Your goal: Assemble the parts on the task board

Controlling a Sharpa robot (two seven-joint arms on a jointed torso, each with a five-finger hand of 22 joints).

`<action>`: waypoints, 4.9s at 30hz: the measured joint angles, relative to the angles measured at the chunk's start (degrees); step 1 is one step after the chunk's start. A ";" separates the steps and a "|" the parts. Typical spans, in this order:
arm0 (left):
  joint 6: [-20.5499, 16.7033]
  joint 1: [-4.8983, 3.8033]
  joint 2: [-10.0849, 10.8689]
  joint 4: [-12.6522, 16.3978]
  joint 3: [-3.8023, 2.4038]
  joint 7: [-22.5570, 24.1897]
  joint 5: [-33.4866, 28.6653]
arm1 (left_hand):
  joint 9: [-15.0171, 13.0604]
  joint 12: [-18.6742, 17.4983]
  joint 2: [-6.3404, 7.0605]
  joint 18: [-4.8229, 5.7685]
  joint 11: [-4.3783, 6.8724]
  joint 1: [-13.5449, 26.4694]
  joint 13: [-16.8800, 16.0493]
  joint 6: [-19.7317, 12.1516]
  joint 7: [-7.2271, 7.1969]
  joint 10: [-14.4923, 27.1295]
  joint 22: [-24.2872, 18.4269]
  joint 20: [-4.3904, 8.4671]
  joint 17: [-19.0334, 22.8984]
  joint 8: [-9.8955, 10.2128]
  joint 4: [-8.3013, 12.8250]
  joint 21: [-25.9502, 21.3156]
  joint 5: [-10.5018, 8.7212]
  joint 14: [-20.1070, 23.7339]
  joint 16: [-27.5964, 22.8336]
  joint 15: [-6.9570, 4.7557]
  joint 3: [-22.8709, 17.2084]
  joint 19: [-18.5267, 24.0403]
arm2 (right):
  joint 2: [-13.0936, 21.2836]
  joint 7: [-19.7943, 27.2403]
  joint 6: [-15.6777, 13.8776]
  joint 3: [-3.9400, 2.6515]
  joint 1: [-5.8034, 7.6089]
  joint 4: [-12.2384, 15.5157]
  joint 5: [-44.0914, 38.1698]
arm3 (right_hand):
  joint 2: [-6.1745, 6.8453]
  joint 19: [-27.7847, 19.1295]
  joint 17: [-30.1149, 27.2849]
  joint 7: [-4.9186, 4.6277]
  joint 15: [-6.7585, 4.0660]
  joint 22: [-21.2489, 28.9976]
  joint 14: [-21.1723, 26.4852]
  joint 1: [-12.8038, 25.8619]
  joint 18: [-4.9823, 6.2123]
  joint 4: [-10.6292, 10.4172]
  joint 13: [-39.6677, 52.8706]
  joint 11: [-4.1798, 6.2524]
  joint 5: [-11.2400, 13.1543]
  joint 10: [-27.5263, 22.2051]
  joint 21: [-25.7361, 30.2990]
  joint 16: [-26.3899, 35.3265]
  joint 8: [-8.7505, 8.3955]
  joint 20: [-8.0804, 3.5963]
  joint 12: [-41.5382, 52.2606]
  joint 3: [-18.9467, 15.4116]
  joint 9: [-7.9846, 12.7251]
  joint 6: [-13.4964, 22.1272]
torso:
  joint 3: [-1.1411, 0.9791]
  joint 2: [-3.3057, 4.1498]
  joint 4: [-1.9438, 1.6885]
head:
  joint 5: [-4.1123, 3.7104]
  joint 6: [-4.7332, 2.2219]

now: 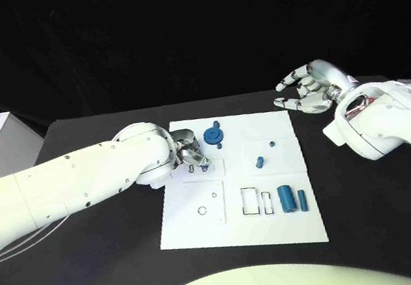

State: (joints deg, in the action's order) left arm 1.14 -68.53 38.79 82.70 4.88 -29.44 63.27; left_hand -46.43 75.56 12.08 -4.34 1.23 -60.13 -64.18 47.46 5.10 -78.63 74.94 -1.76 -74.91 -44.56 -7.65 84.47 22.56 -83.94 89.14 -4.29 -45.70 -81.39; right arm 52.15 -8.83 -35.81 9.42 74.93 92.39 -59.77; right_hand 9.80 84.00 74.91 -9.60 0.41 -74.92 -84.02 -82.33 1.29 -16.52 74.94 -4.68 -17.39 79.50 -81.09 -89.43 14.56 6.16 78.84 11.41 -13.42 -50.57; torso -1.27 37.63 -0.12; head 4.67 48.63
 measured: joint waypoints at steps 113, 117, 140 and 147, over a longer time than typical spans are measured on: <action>-3.18 0.37 -0.26 -0.04 -0.29 -0.09 0.56 | -1.41 1.60 -0.34 0.88 0.91 1.31 -3.69 1.21 -0.40 -1.97 0.01 0.41 0.00 0.14 0.72 0.22 3.08 -0.01 0.00 -0.41 0.71 -0.41 | 0.18 -0.16 0.20 0.02 -0.18 0.37 0.02 | -0.07 0.00 0.00 0.00 0.00 0.01 0.00 0.68 0.00 0.08 -0.01 0.00 -0.03 0.00 0.00 0.23 0.00 0.00 0.00 0.86 0.10 0.00 | -0.07 -0.01 0.07 | 0.27 1.10; -2.52 0.38 -0.31 -0.20 -0.26 -0.13 0.86 | -1.41 1.62 -0.35 0.88 0.91 1.30 -3.73 1.21 -0.40 -1.97 0.00 0.41 0.00 -0.05 0.71 0.22 3.06 0.00 0.00 -0.41 0.71 -0.41 | 0.24 -0.16 0.20 0.02 -0.18 0.44 0.02 | -0.07 0.00 0.00 0.00 0.00 0.01 0.00 0.68 0.00 0.08 -0.01 0.00 -0.03 0.00 0.00 0.23 0.00 0.00 0.00 0.86 0.10 0.00 | -0.07 -0.01 0.02 | 0.12 1.16; 0.98 0.43 -0.61 -0.53 -0.14 -0.27 2.17 | -1.34 1.62 -0.40 0.88 0.90 1.25 -3.91 1.21 -0.40 -1.96 -0.01 0.41 0.00 -0.04 0.88 0.22 3.00 0.00 0.00 -0.40 0.87 -0.82 | 0.23 -0.19 0.21 0.02 -0.18 0.54 0.02 | -0.07 0.00 0.00 0.00 0.00 0.02 0.00 0.68 0.00 0.08 -0.02 0.00 -0.03 0.00 0.00 0.23 0.00 0.00 0.00 0.86 0.10 0.00 | 0.00 -0.05 0.03 | 0.03 1.37; 1.61 0.52 -0.77 -0.79 -0.11 -0.30 2.58 | -1.34 1.62 -0.40 0.88 0.89 1.24 -3.91 1.21 -0.40 -1.96 -0.01 0.42 0.00 -0.04 0.88 0.22 3.19 0.00 0.00 -0.40 0.87 -0.82 | 0.26 -0.33 0.20 0.02 -0.18 0.56 0.02 | 0.16 0.00 0.00 0.00 0.00 0.00 0.00 0.90 0.00 -0.15 -0.03 0.00 -0.03 0.00 0.00 0.23 0.00 0.00 0.00 1.10 0.10 0.00 | -0.01 -0.05 0.03 | 0.05 1.38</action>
State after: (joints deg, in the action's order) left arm 2.75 -68.01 38.02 81.91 4.77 -29.73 65.84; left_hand -47.77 77.17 11.68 -3.46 2.13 -58.88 -68.09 48.67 4.70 -80.59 74.92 -1.34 -74.90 -44.60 -6.77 84.69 25.75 -83.95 89.14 -4.70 -44.83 -82.21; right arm 52.40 -9.16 -35.61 9.43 74.74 92.95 -59.75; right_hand 9.96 84.00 74.90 -9.60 0.41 -74.93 -84.02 -81.43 1.29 -16.67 74.91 -4.68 -17.42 79.50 -81.09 -89.19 14.56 6.16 78.84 12.50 -13.32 -50.57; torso -1.28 37.58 -0.08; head 4.72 50.01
